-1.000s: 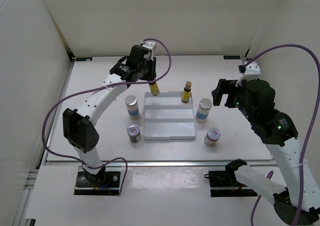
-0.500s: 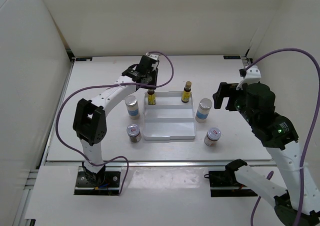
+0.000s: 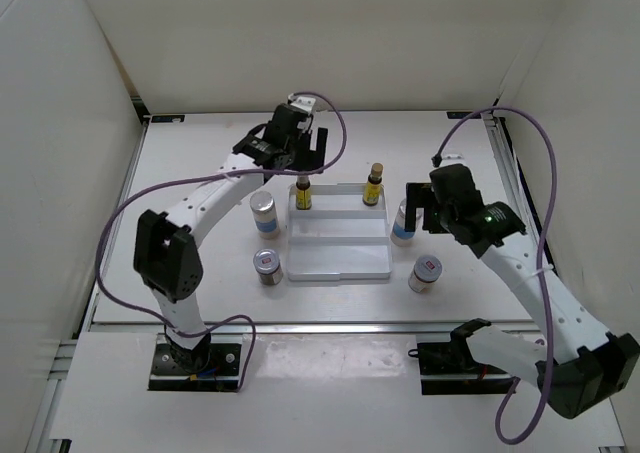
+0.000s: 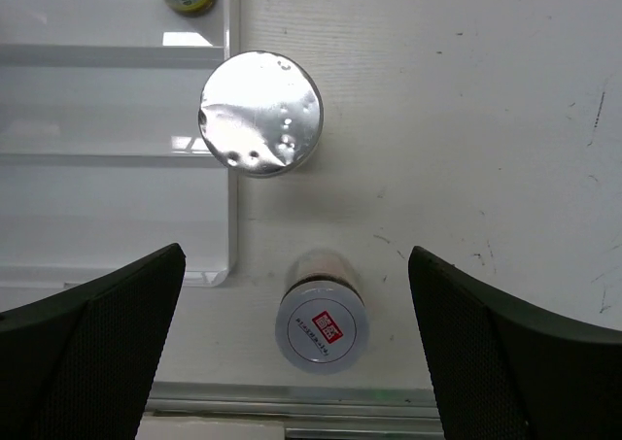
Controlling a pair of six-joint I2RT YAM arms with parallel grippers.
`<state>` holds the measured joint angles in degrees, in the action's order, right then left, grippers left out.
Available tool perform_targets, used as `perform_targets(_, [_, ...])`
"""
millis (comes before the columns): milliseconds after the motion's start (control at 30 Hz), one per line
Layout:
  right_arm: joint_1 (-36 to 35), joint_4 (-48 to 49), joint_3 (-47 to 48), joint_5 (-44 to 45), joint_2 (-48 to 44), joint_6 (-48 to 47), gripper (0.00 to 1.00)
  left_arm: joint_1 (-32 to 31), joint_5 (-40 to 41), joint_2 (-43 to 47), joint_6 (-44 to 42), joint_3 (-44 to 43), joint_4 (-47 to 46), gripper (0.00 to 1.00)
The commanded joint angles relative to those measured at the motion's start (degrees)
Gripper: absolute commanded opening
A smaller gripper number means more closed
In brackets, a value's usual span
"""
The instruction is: Organize the condiment bottles
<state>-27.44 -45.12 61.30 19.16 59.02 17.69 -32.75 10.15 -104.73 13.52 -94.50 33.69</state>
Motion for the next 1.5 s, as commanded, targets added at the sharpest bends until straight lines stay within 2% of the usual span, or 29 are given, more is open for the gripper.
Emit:
perform_targets(0, [0.5, 5.2, 0.1, -0.6, 1.9, 1.2, 0.99, -0.3, 2.8, 12.9, -2.8, -0.7, -0.9, 1.00])
perform_targets(167, [1.2, 7.9, 0.9, -1.7, 9.0, 0.7, 0.99, 0.2, 13.6, 26.4, -7.8, 7.5, -0.9, 1.00])
perform_targets(200, [1.2, 8.6, 1.6, -1.8, 10.0, 0.7, 0.99, 1.3, 16.4, 28.1, -8.3, 11.3, -0.9, 1.00])
perform_targets(300, [2.6, 10.0, 2.9, -3.2, 14.4, 0.1, 0.99, 6.6, 16.5, 34.8, -8.3, 18.7, -4.3, 1.00])
perform_targets(433, [3.9, 11.1, 3.6, -3.7, 19.6, 0.1, 0.99, 10.5, 13.7, 41.7, -7.7, 33.6, -11.4, 1.00])
perform_targets(467, [4.4, 11.9, 4.1, -3.7, 20.2, -0.5, 0.95, 11.2, 13.7, 43.5, -7.7, 35.4, -12.7, 1.00])
perform_targets(500, [4.4, 12.7, 4.1, -4.3, 20.9, -1.2, 0.82, 11.2, 13.0, 43.5, -7.2, 36.7, -13.5, 1.00])
perform_targets(600, [4.4, 12.7, 5.6, -4.8, 21.4, -1.8, 0.62, 11.2, 13.7, 43.0, -7.2, 38.2, -14.5, 1.00])
perform_targets(633, [4.4, 12.7, 6.1, -4.8, 21.4, -1.8, 0.47, 11.2, 13.7, 42.3, -7.2, 38.2, -14.5, 1.00])
perform_targets(700, [4.4, 12.1, 6.9, -5.4, 19.9, -1.8, 0.30, 11.2, 14.3, 40.5, -6.4, 37.0, -13.2, 1.00])
perform_targets(733, [4.4, 12.1, 7.6, -5.4, 18.9, -1.8, 0.16, 11.2, 14.3, 40.5, -5.6, 36.3, -13.2, 1.00])
perform_targets(833, [3.3, 12.1, 8.3, -5.4, 13.9, -1.8, 0.01, 11.2, 13.1, 40.0, -5.1, 36.3, -13.2, 1.00])
perform_targets(1000, [1.5, 9.2, 12.0, -5.4, 8.7, -3.5, 0.00, 11.2, 11.7, 40.5, -5.1, 36.3, -13.2, 1.00])
perform_targets(1100, [1.0, 9.2, 12.5, -8.9, 7.9, -3.5, 0.00, 11.2, 11.1, 40.5, -4.6, 36.3, -13.2, 1.00])
perform_targets(1167, [0.5, 10.5, 12.5, -11.5, 9.4, -3.5, 0.00, 11.2, 11.1, 40.5, -4.6, 36.3, -13.2, 1.00])
perform_targets(1467, [-3.9, 13.0, 8.9, -9.6, 14.7, -2.4, 0.00, 11.2, 11.1, 40.0, -4.6, 36.3, -13.2, 1.00])
